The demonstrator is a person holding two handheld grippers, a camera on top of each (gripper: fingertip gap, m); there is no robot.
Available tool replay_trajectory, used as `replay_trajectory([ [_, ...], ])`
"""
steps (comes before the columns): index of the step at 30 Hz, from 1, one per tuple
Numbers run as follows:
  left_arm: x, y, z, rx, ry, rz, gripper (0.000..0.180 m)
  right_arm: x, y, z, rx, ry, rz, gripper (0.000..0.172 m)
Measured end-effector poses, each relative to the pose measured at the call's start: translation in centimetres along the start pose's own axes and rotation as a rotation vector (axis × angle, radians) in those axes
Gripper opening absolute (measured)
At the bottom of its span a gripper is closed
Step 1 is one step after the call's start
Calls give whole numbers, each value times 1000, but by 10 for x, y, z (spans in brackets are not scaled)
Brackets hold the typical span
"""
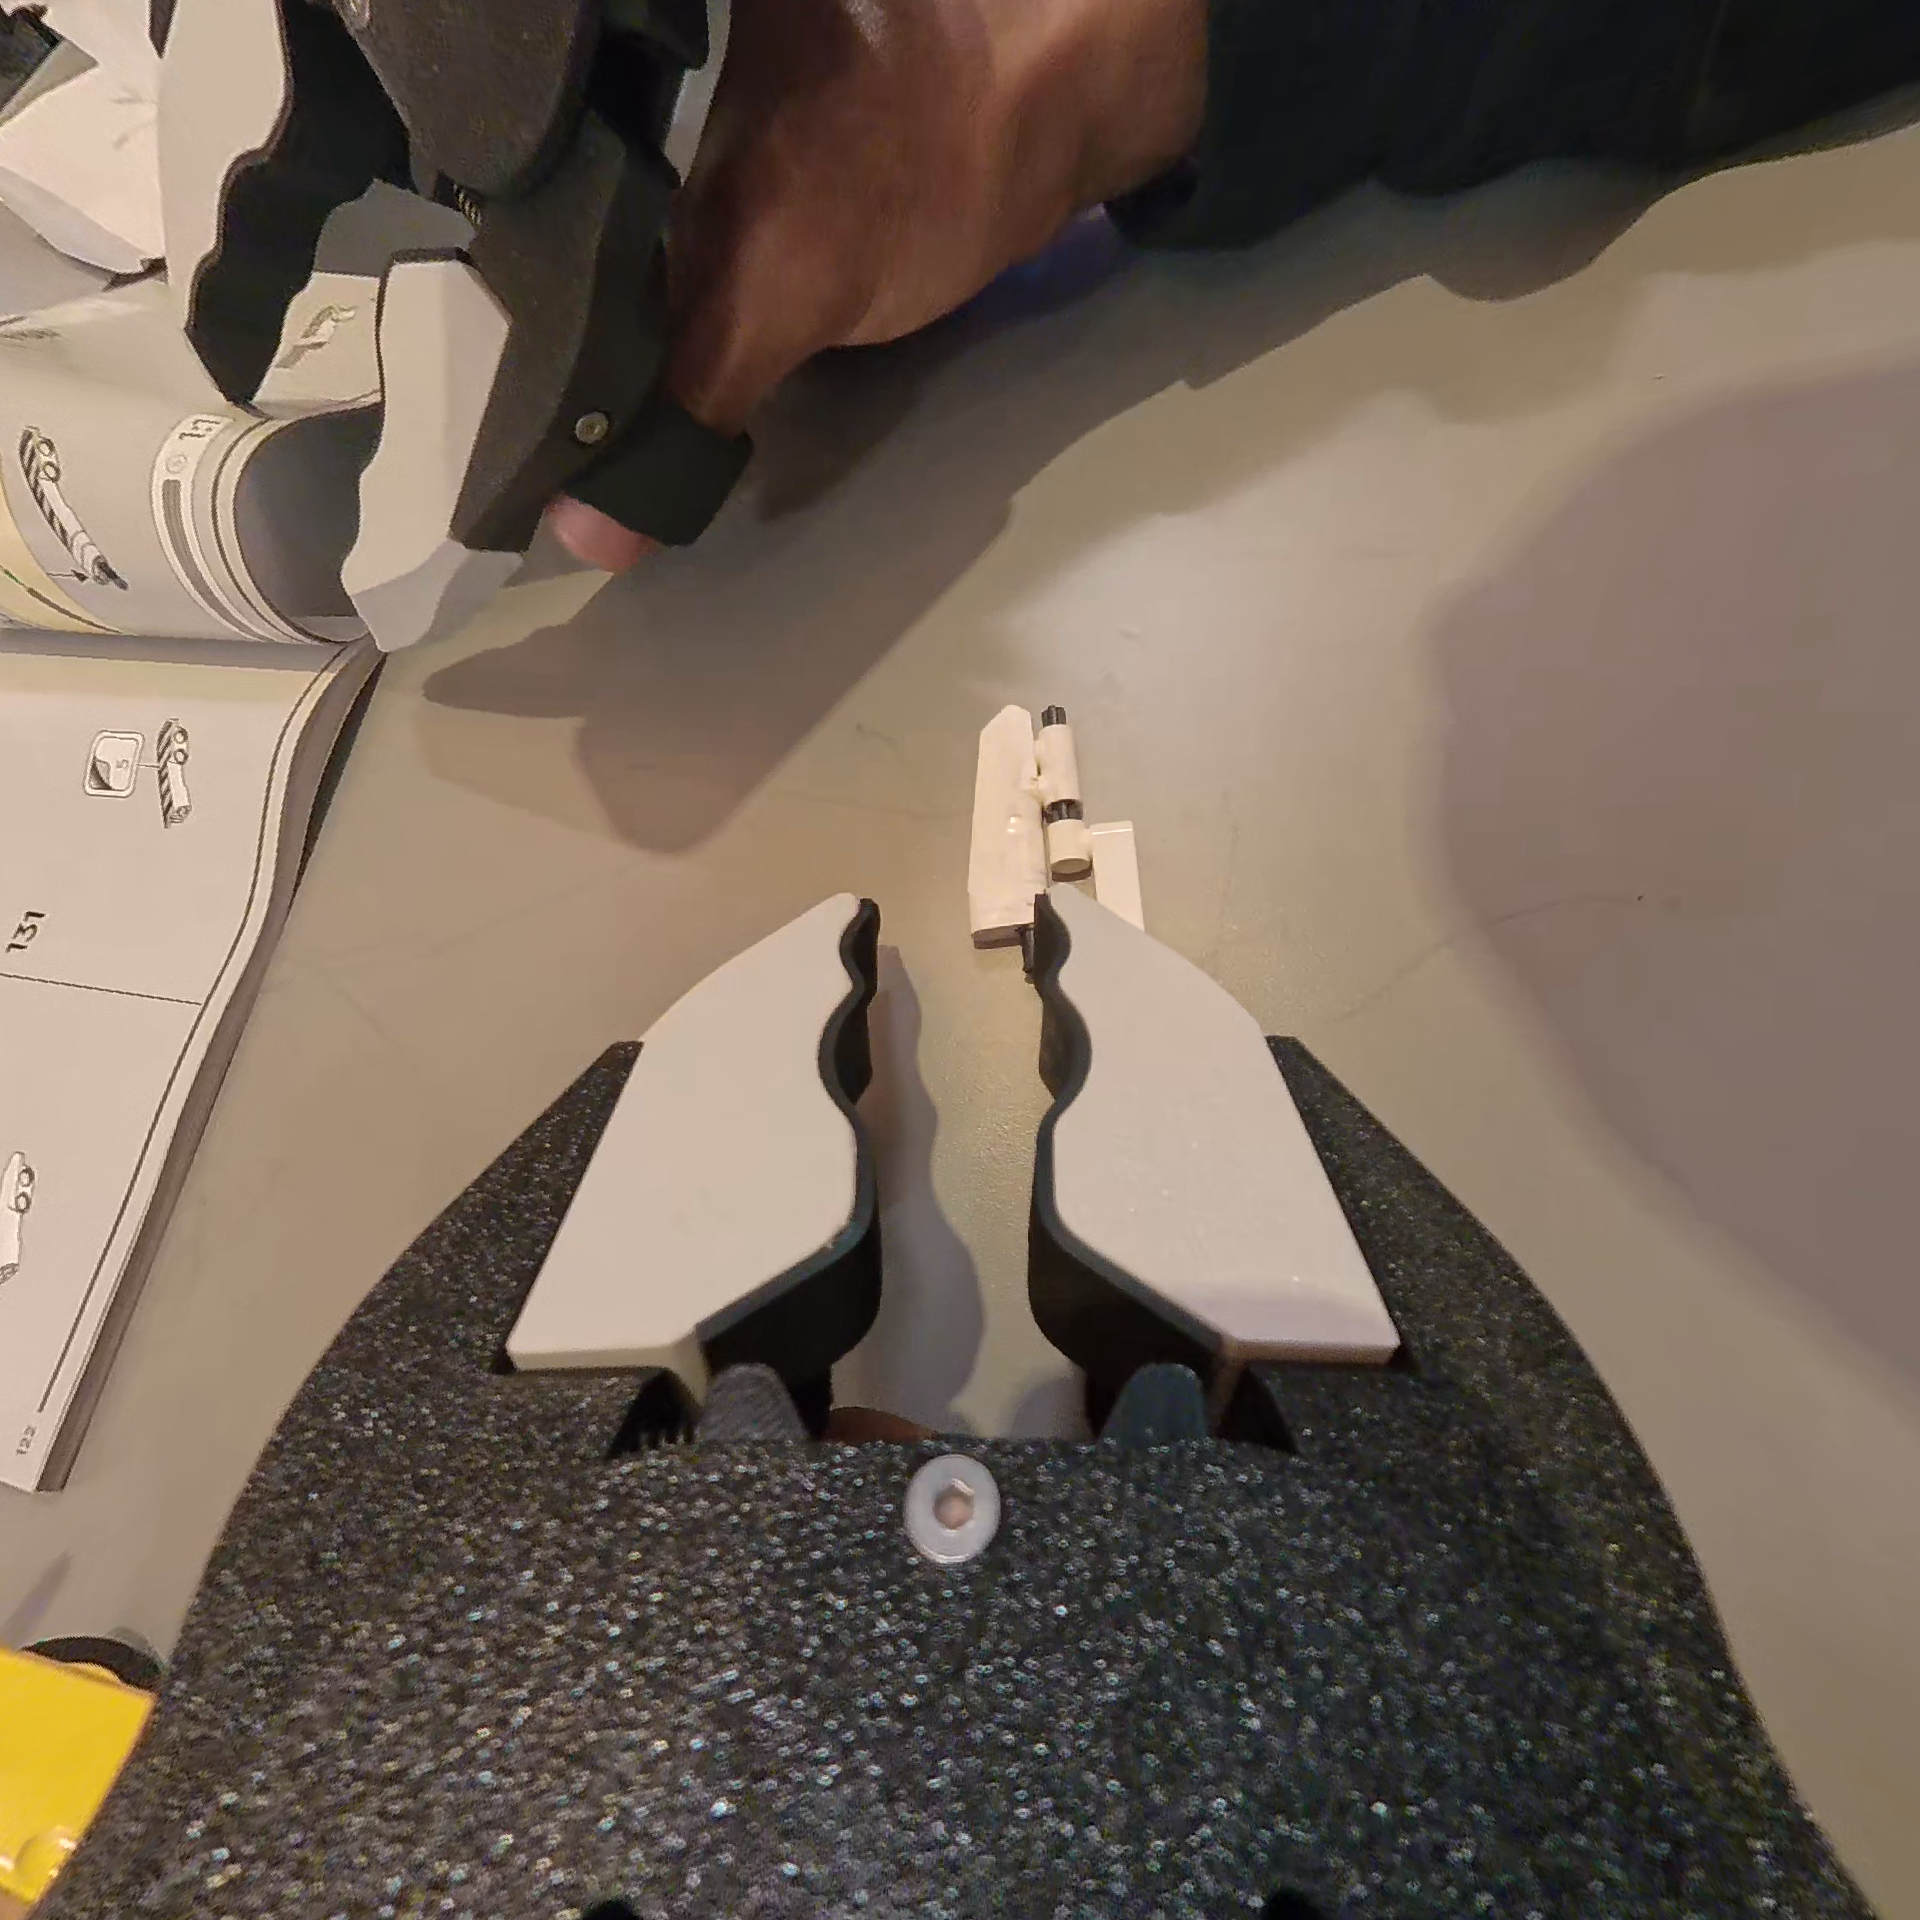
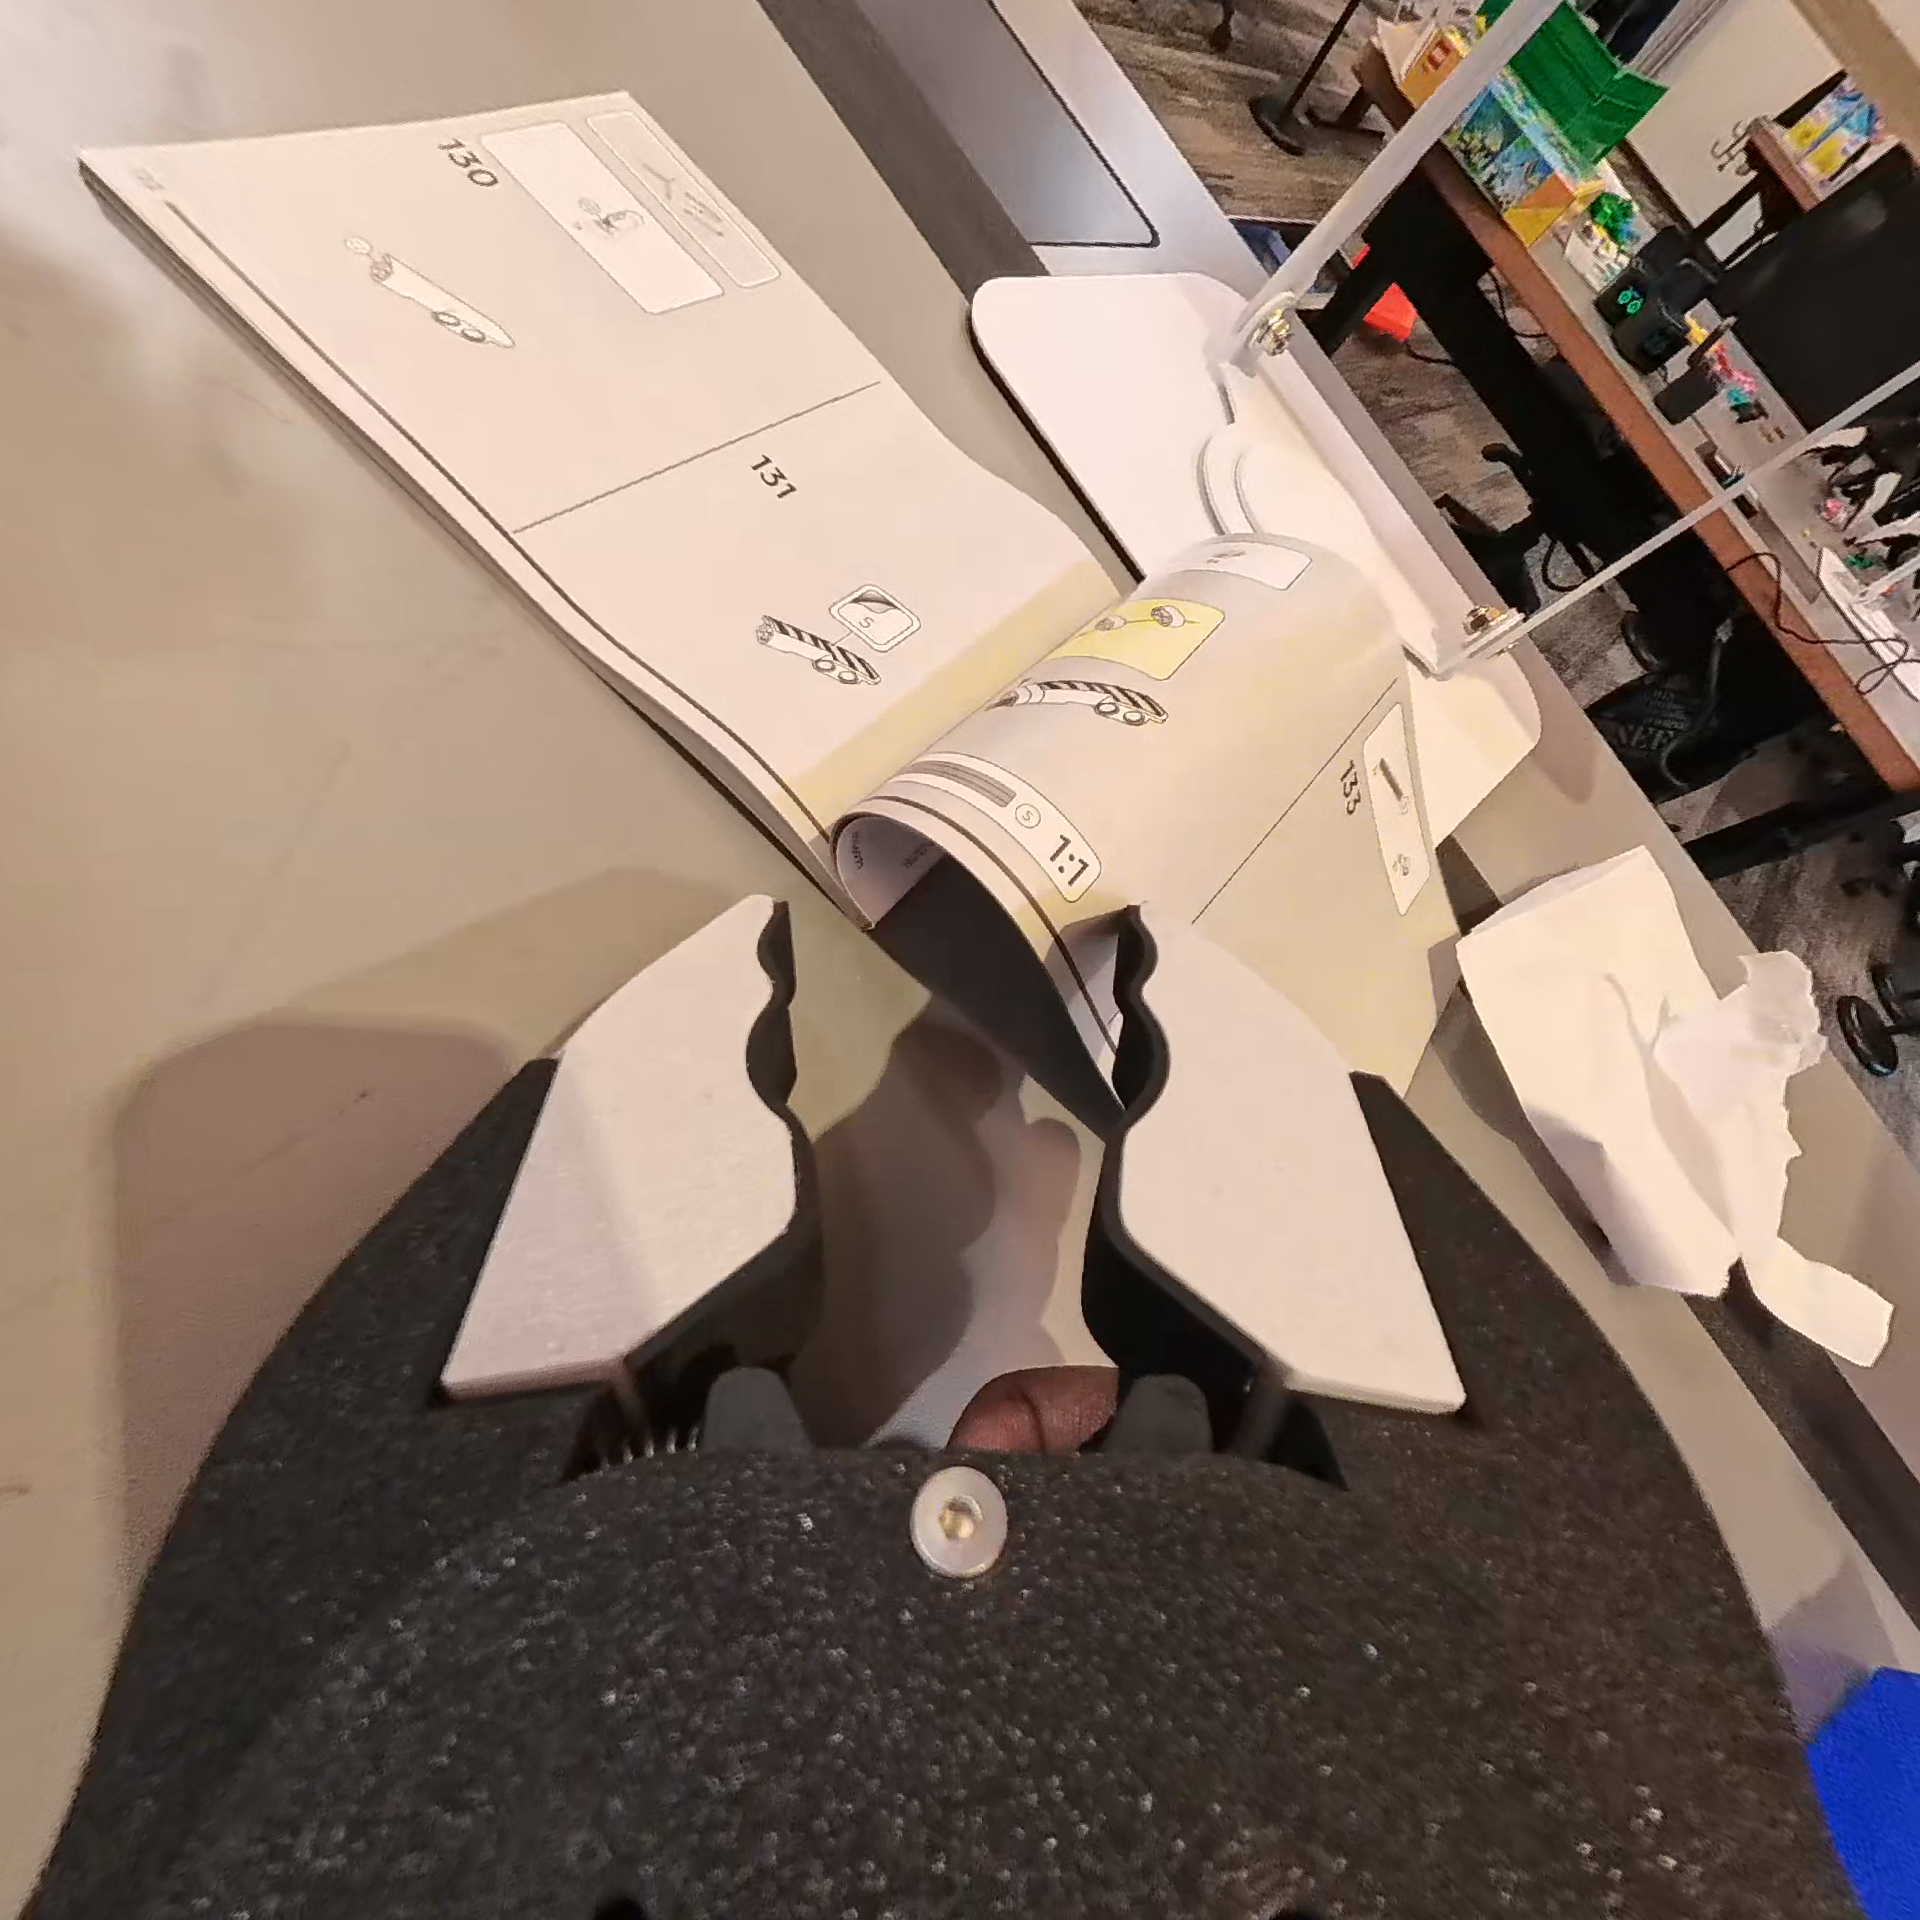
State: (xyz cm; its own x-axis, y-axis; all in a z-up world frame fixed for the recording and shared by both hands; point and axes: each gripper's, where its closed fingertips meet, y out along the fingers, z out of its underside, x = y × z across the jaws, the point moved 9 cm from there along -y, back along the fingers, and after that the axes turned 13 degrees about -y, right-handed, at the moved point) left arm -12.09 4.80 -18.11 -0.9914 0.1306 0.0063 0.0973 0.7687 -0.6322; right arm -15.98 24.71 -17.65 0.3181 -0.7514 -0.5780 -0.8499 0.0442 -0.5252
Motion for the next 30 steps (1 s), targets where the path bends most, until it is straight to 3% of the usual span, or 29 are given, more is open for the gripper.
replay_trajectory([
  [20,2,1,0,11,-11,21,28,3,-4,-1,-31,-43,66,60],
  [30,2,1,0,8,-6,18,28,6,-25,-5,-65,-41,77,60],
])
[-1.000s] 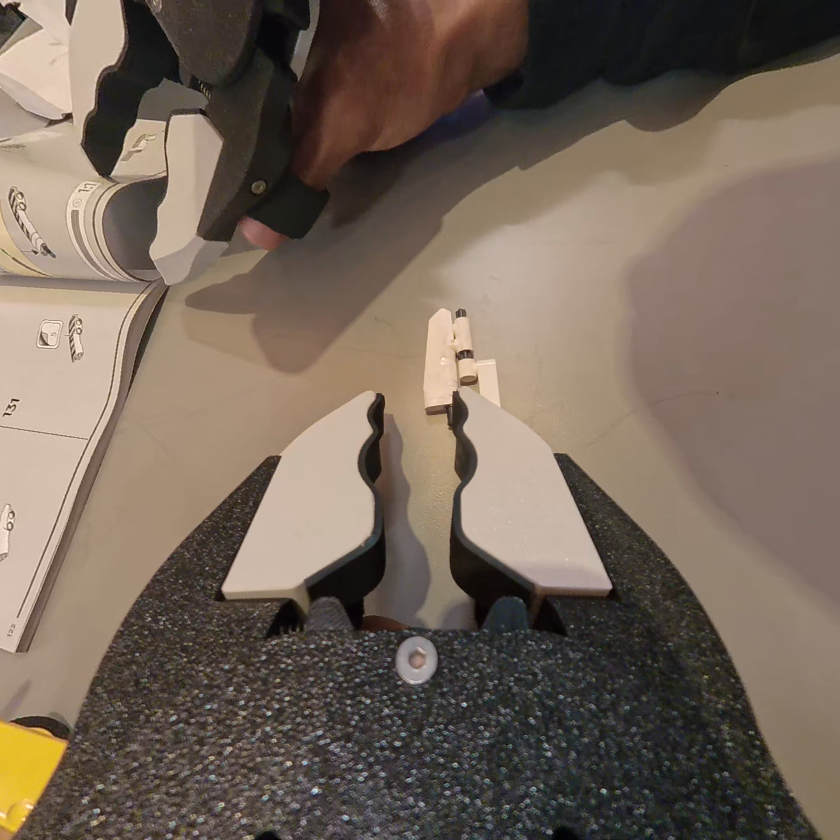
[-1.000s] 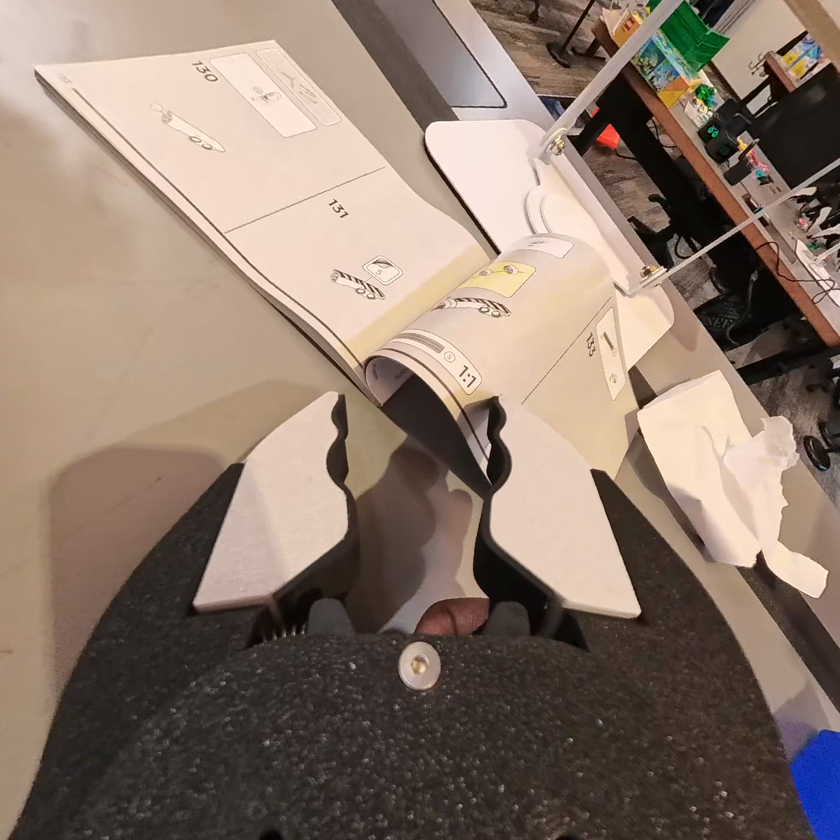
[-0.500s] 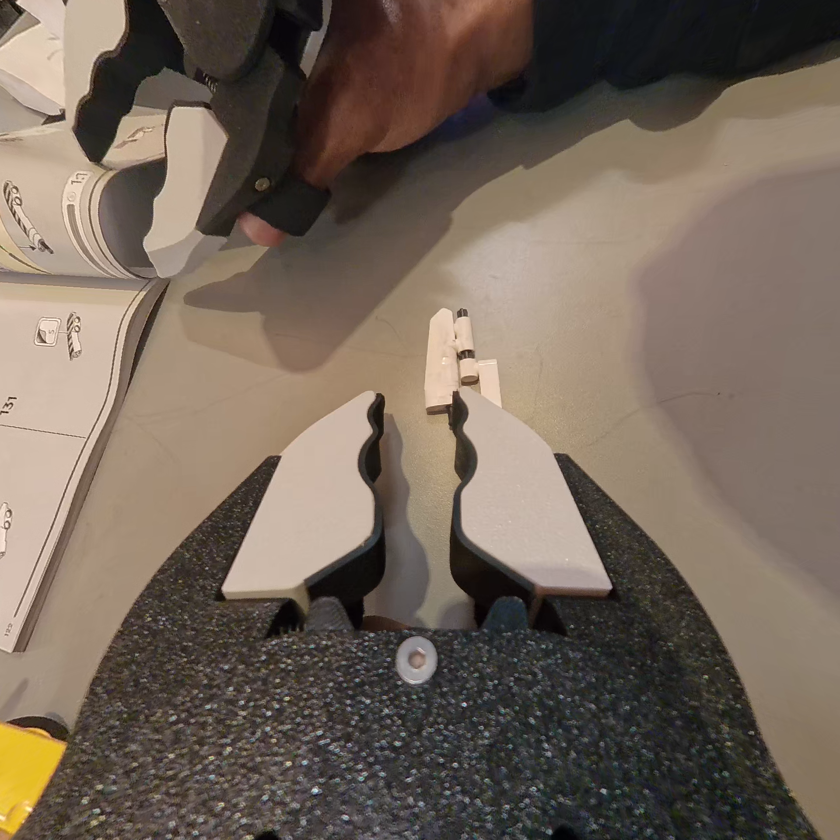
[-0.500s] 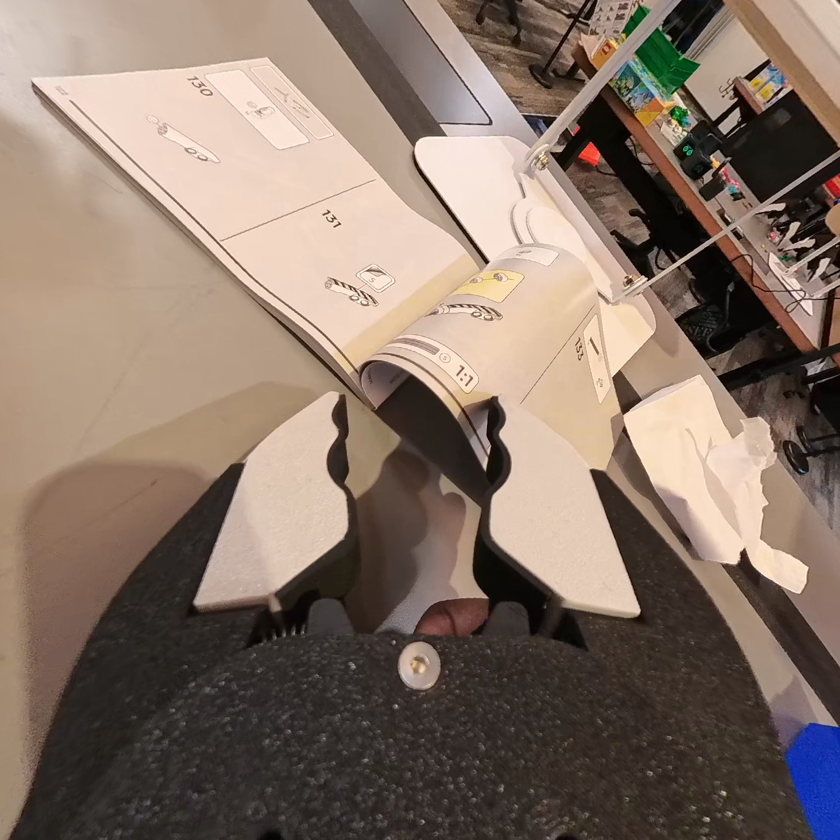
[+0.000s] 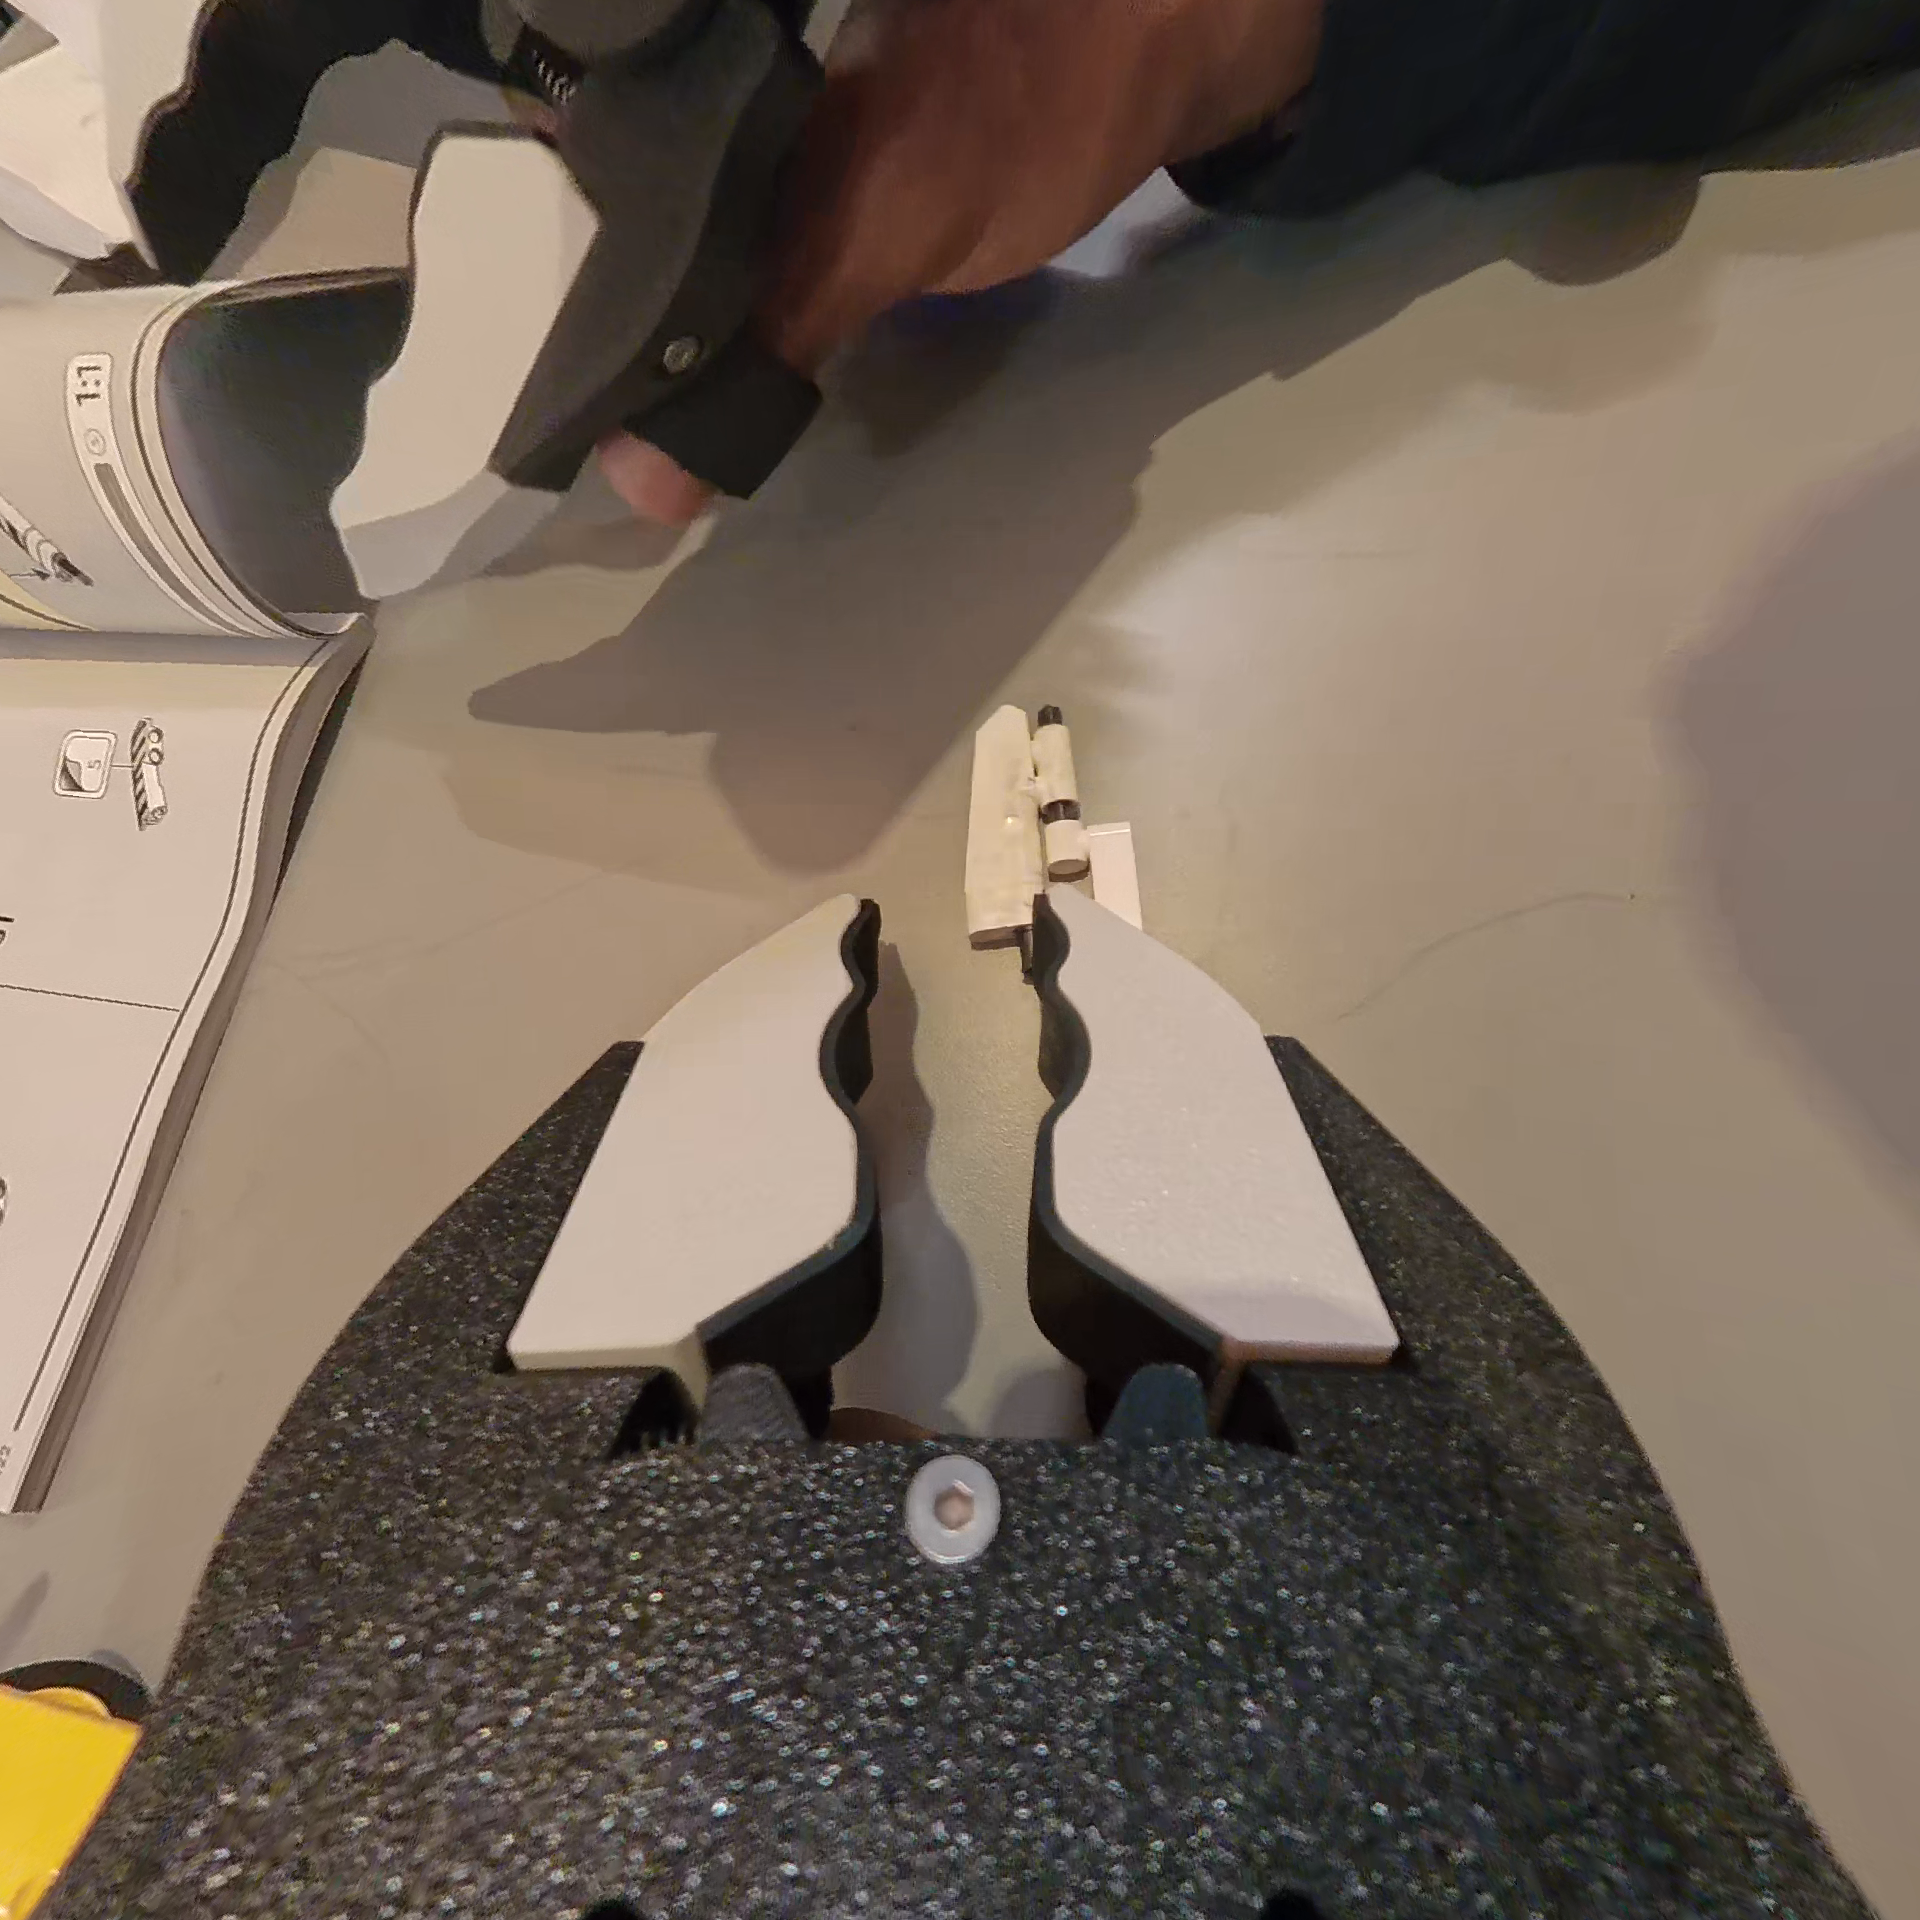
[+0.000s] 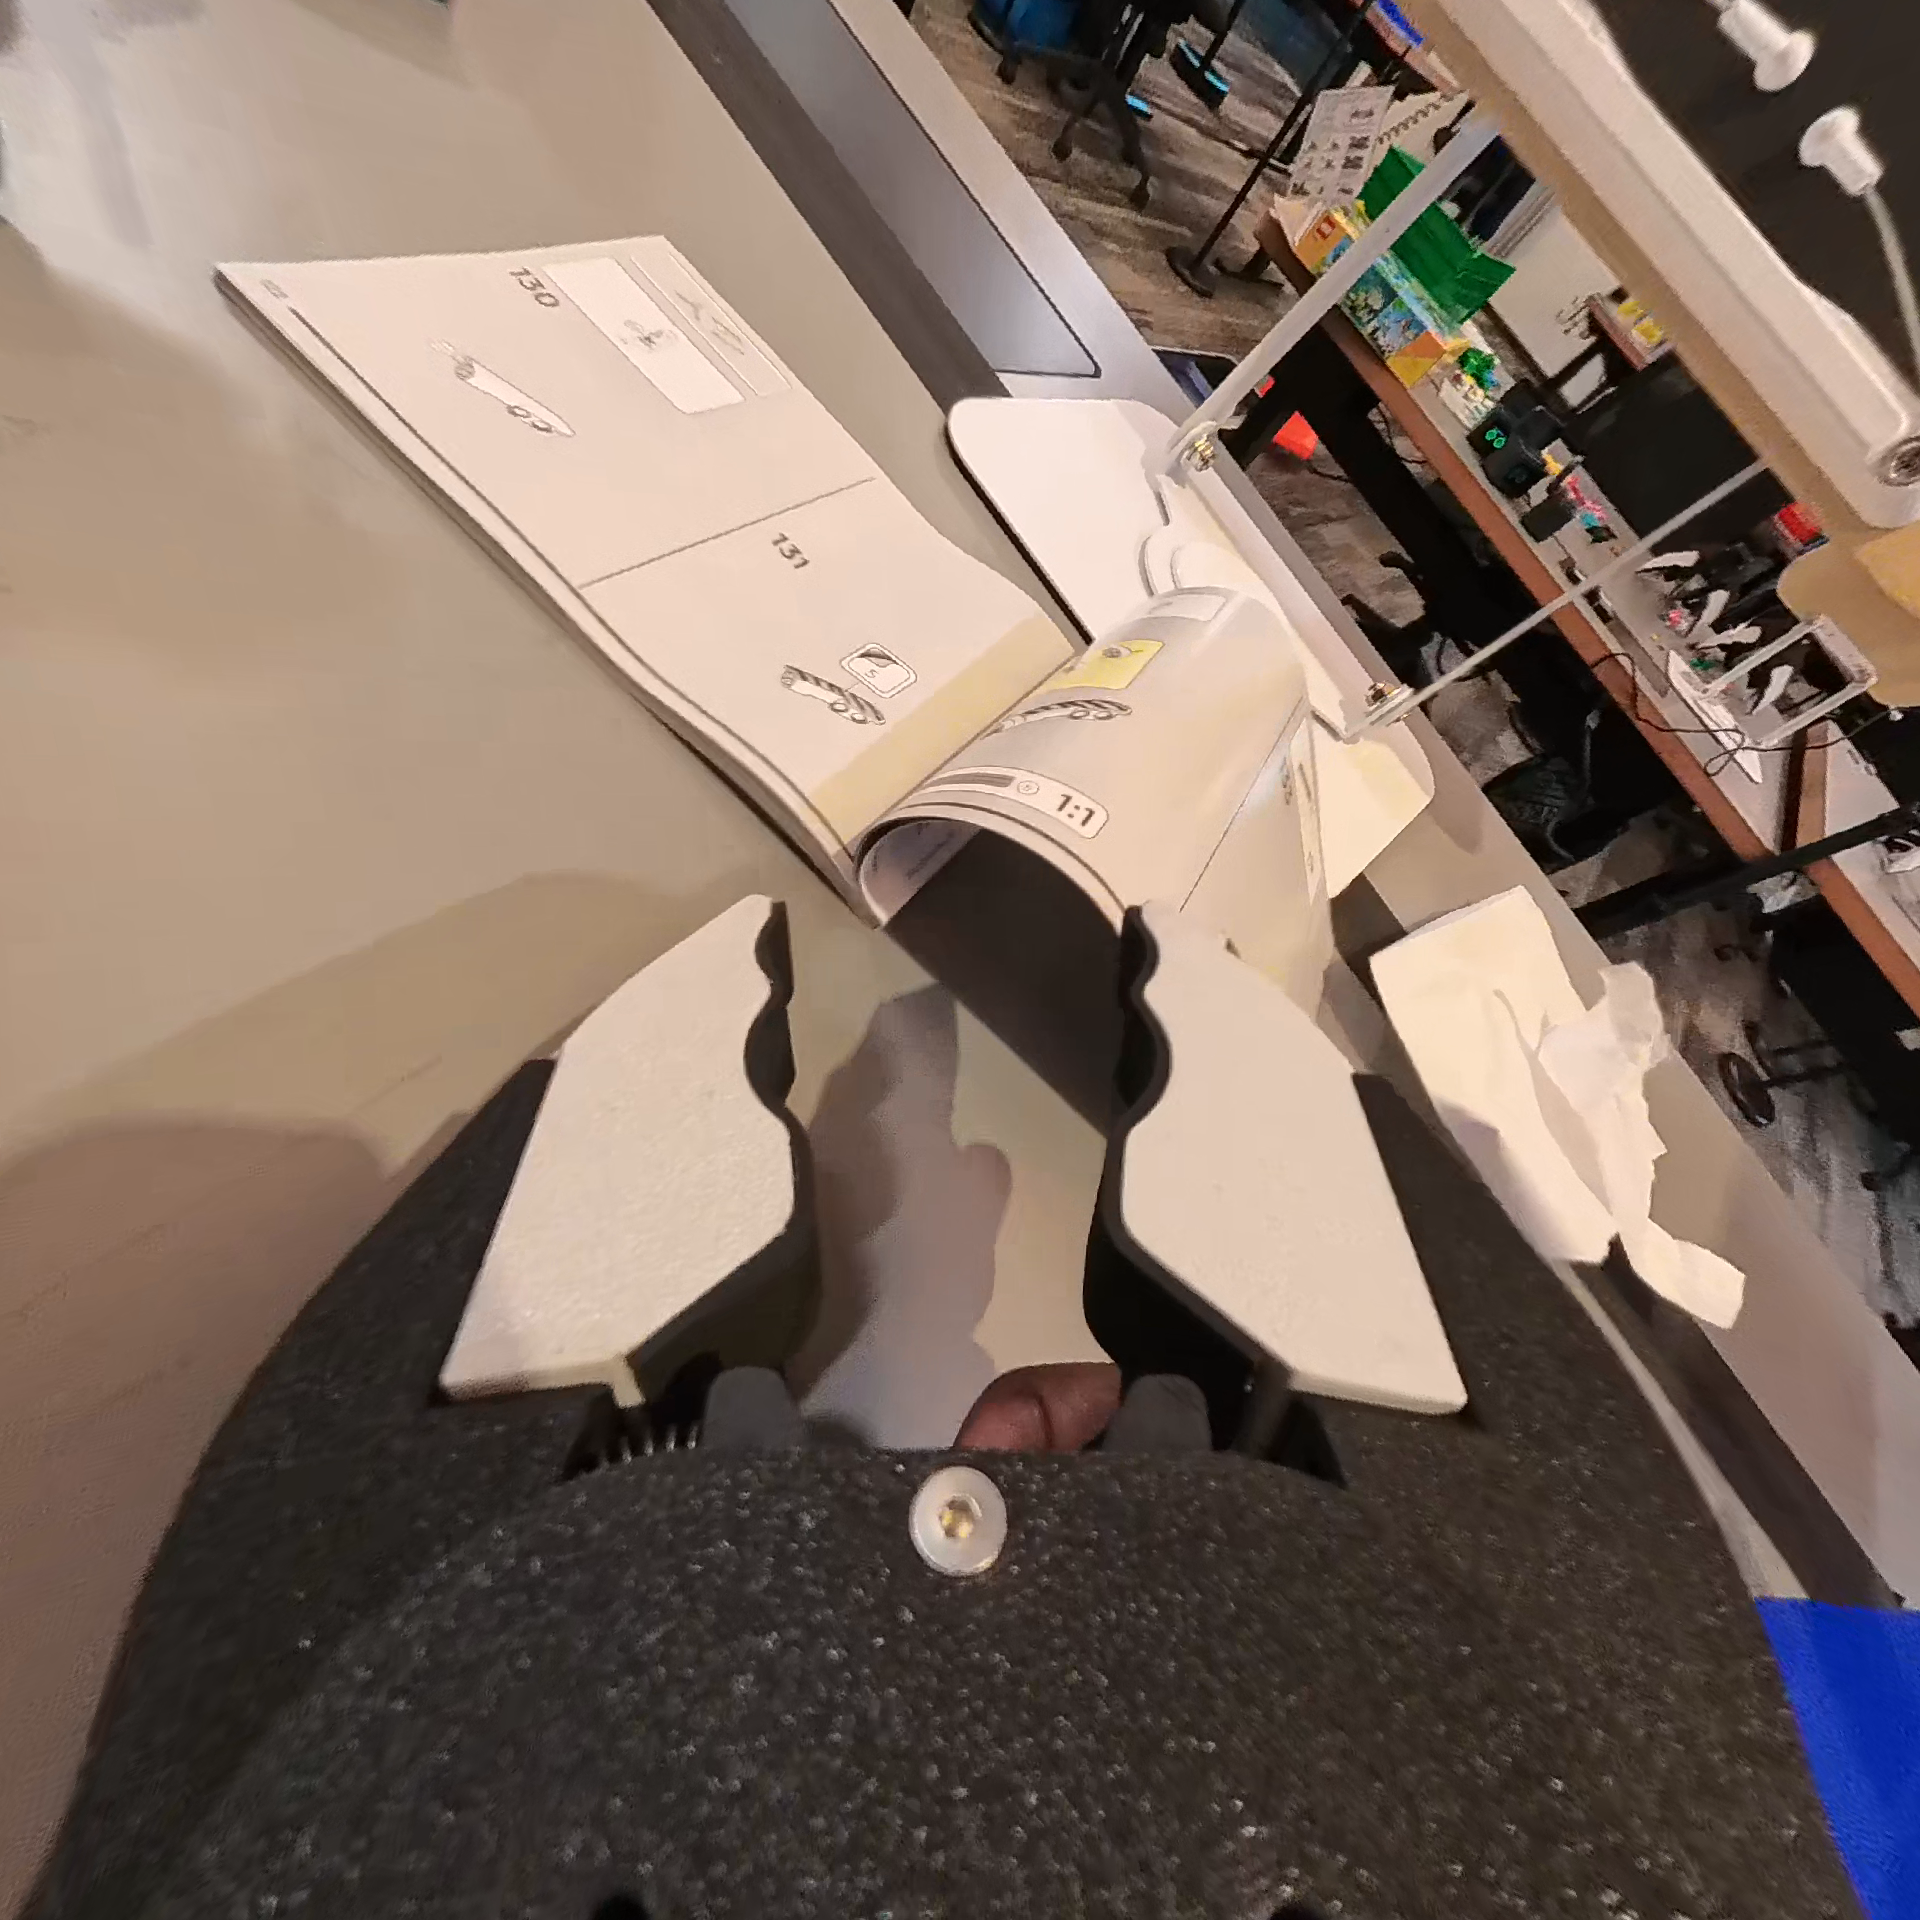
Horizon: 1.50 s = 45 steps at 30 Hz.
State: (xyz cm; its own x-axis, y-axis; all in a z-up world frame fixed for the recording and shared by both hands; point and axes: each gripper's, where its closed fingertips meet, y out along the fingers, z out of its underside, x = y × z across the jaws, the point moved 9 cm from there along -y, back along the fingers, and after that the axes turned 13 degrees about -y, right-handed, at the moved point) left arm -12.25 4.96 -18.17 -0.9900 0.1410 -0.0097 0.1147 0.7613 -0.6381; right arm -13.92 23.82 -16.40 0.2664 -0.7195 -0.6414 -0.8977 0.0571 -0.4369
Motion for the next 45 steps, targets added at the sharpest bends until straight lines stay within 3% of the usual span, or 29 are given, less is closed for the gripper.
replay_trajectory([
  [10,-5,-9,2,-57,37,-6,29,23,-19,2,-12,31,-175,55],
  [20,3,-26,7,-77,-78,104,28,31,-17,4,-20,15,-300,51],
  [34,-4,-26,9,-82,-82,145,28,36,-30,2,-37,32,-334,50],
  [37,-2,-26,9,-80,-93,150,28,35,-53,-8,-38,22,-382,50],
  [41,-2,-25,9,-74,-94,157,28,2,-121,-16,-59,-51,-393,45],
  [43,-3,-24,9,-63,-90,163,28,-34,-157,-2,-15,-114,-346,43],
  [45,-3,-22,8,-51,-89,170,28,-78,-179,31,131,-241,-285,36],
])
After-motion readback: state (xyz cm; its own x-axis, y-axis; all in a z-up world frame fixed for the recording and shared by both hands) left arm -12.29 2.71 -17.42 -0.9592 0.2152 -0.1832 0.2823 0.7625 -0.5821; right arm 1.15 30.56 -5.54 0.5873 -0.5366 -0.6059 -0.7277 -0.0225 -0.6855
